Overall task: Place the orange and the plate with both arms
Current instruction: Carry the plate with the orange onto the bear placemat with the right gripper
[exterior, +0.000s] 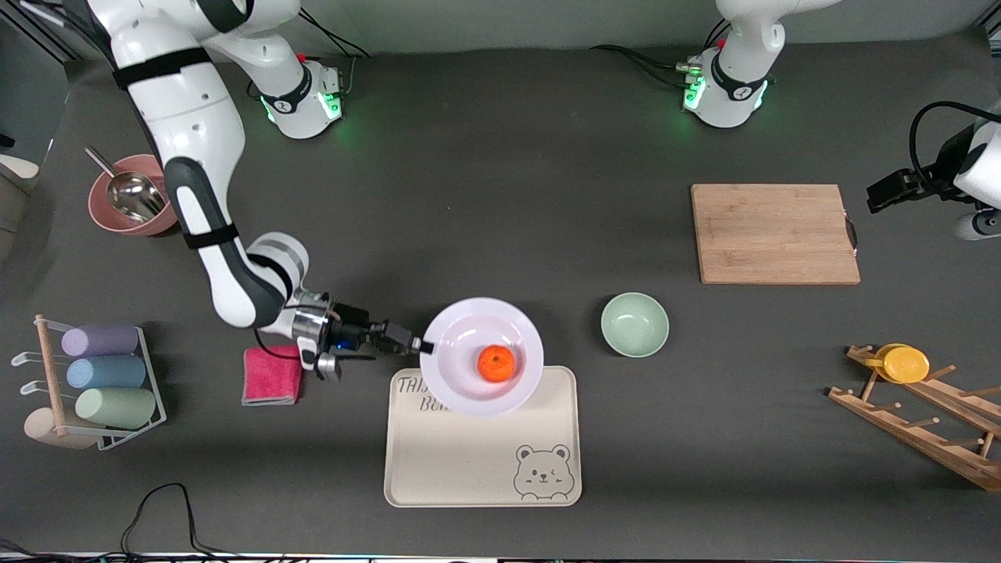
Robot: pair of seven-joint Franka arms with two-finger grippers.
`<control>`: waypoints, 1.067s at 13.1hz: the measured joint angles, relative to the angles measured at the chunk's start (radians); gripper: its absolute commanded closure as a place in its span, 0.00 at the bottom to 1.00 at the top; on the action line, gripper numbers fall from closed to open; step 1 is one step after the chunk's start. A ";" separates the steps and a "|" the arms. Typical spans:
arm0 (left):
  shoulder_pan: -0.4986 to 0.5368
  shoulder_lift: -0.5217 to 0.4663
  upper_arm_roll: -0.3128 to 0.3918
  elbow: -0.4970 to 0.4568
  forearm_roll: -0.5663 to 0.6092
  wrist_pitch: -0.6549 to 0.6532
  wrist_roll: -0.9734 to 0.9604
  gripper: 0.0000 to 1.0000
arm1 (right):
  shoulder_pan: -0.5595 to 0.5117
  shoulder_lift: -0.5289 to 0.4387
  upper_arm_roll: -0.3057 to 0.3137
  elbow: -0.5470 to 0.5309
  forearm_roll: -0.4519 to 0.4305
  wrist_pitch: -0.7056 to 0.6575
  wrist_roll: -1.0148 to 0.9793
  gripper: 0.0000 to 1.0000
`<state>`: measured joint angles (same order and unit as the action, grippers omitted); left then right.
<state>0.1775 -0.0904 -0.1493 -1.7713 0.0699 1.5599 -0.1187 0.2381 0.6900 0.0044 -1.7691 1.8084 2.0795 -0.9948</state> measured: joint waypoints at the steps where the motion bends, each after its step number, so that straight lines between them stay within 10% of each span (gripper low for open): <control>1: 0.000 0.000 0.000 0.000 0.000 0.000 0.000 0.00 | -0.005 0.043 0.000 0.061 0.000 0.000 0.008 1.00; 7: 0.005 0.002 0.000 0.000 0.000 -0.012 0.000 0.00 | -0.009 0.250 -0.002 0.373 0.000 0.000 0.109 1.00; 14: 0.005 0.002 0.000 0.000 0.000 -0.017 0.000 0.00 | -0.012 0.316 -0.031 0.422 -0.090 0.001 0.205 1.00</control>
<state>0.1824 -0.0883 -0.1496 -1.7712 0.0698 1.5427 -0.1188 0.2264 1.0062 -0.0263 -1.3468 1.7184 2.0802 -0.7900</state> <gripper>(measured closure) 0.000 0.960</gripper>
